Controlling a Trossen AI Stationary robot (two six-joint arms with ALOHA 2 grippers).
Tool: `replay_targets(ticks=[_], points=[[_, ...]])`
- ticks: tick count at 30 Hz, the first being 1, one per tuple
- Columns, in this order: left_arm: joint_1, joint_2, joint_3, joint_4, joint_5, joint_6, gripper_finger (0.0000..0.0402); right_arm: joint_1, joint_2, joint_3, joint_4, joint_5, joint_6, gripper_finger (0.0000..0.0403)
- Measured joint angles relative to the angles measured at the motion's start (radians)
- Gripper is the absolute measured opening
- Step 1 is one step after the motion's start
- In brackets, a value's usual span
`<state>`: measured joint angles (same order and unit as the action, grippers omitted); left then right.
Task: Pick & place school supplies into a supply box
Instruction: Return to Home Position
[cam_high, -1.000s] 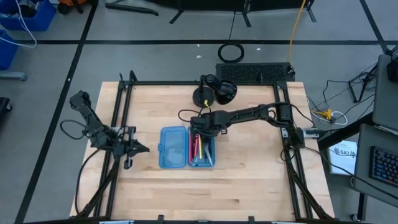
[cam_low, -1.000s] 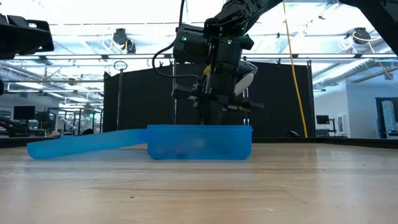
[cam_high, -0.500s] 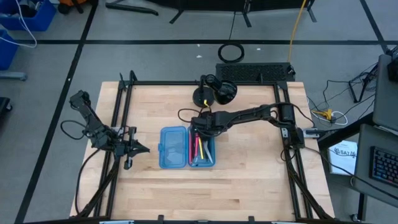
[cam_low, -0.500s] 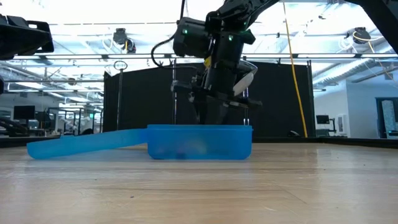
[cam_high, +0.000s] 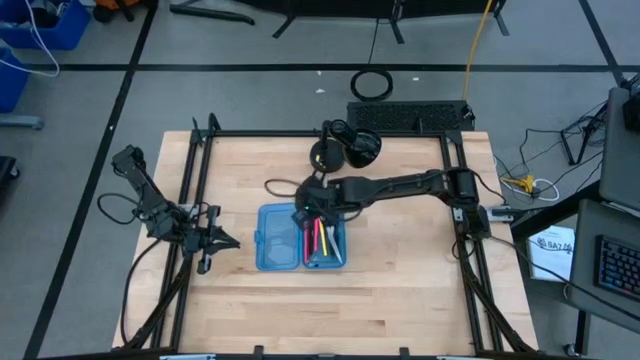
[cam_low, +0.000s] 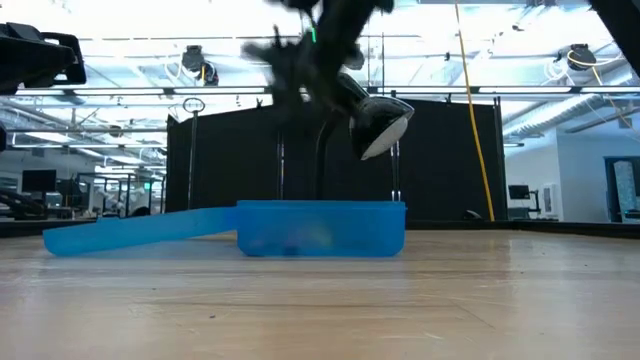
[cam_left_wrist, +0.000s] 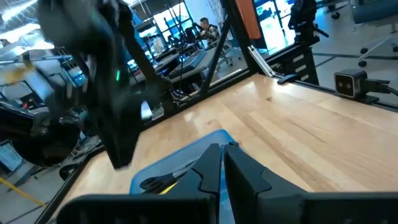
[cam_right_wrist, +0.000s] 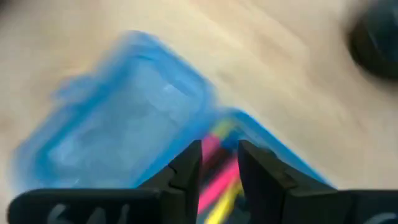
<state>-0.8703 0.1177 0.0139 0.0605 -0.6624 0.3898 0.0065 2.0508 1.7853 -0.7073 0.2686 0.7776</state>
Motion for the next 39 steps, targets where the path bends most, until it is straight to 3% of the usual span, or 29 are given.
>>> replay_targets(ticks=[4,8,12,16,21,25,29,35,39], points=[[0.0,0.0,-0.001,0.01,-0.025,0.036,0.0026,0.068,-0.068,0.018,0.117,0.025,-0.387,0.0073],[0.009,-0.002,-0.003,0.078,-0.205,0.092,0.0026,0.145,-0.168,-0.039,0.246,0.147,-0.782,0.0023],[0.031,-0.001,-0.003,0.057,-0.255,0.112,0.0026,0.154,-0.323,-0.175,0.41,0.021,-0.991,0.0007],[0.048,-0.001,-0.003,0.045,-0.178,0.136,0.0018,0.138,-0.506,-0.383,0.559,-0.057,-0.998,0.0002],[0.11,-0.001,-0.003,0.072,-0.069,0.135,0.0006,0.13,-0.713,-0.68,0.659,-0.057,-0.942,0.0001],[0.203,-0.001,-0.003,0.05,0.009,0.048,0.0003,0.132,-0.86,-0.897,0.849,-0.049,-0.87,0.0],[0.319,0.0,-0.003,0.021,0.175,-0.077,0.0004,0.155,-0.95,-1.051,0.957,0.022,-0.847,0.0],[0.48,0.016,-0.002,-0.001,0.341,-0.146,0.0004,0.165,-1.062,-1.277,1.213,-0.058,-0.894,0.0],[0.535,0.018,-0.002,-0.006,0.453,-0.146,0.0003,0.165,-1.148,-1.377,1.227,-0.057,-0.894,0.0]])
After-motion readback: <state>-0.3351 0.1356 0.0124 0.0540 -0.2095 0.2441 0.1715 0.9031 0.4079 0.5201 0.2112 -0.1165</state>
